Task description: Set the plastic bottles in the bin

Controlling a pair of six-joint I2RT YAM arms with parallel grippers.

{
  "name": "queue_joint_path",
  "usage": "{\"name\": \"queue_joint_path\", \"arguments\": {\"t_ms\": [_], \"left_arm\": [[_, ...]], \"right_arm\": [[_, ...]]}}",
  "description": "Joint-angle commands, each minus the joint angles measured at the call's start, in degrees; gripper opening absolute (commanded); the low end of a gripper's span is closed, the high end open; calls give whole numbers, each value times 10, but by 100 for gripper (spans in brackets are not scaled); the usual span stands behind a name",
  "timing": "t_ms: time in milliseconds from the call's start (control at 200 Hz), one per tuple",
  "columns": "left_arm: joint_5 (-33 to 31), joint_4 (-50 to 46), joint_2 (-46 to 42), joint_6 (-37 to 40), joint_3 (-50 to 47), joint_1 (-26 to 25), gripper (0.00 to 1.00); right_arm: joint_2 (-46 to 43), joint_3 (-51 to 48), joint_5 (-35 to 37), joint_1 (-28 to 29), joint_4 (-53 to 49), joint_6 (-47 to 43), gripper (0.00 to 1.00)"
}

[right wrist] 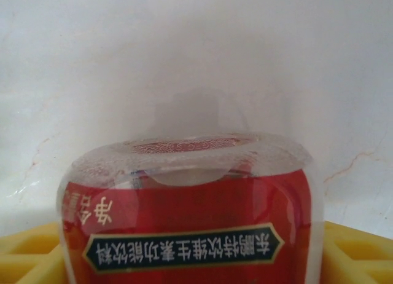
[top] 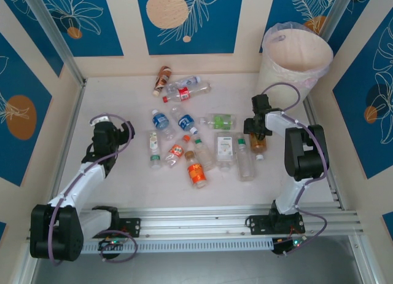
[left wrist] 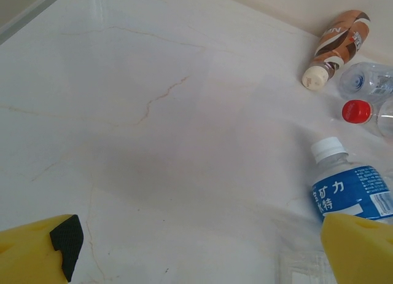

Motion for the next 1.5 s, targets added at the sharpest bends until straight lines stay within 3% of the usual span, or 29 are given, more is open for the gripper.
{"name": "queue_joint_path", "arguments": {"t_ms": [0, 235, 340, 530, 650, 825, 990, 1125, 1230, 1340, 1490], "left_arm": [[35, 10, 7, -15, 16, 6, 100], [71, -12, 29, -27, 37, 6, 100], [79, -11, 29, -34, 33, 6, 100], [104, 28, 27, -43, 17, 6, 100], [116, 49, 28, -53, 8, 7, 100], [115, 47, 28, -58, 6, 7, 100], [112, 47, 27, -59, 2, 7, 100], [105, 53, 28, -63, -5, 6, 100], [102, 56, 30, -64, -7, 6, 100], [100, 55, 32, -63, -8, 6, 100], [96, 61, 39, -65, -9, 6, 100]], "right_arm": [[-43, -18, 33, 5, 16, 3, 65], [-153, -48, 39, 12, 66, 8, 51], [-223, -53, 27, 34, 84, -13, 49], [-362, -31, -81, 39, 140, -34, 47], [-389, 22, -129, 12, 177, -32, 46], [-337, 132, -128, -33, 240, -45, 45], [-242, 222, -101, -70, 387, -34, 45], [-146, 300, -47, -74, 468, -50, 43], [-73, 345, 18, -65, 524, -113, 43], [-15, 388, 74, -53, 537, -170, 47], [22, 404, 93, -51, 524, -143, 48]]}}
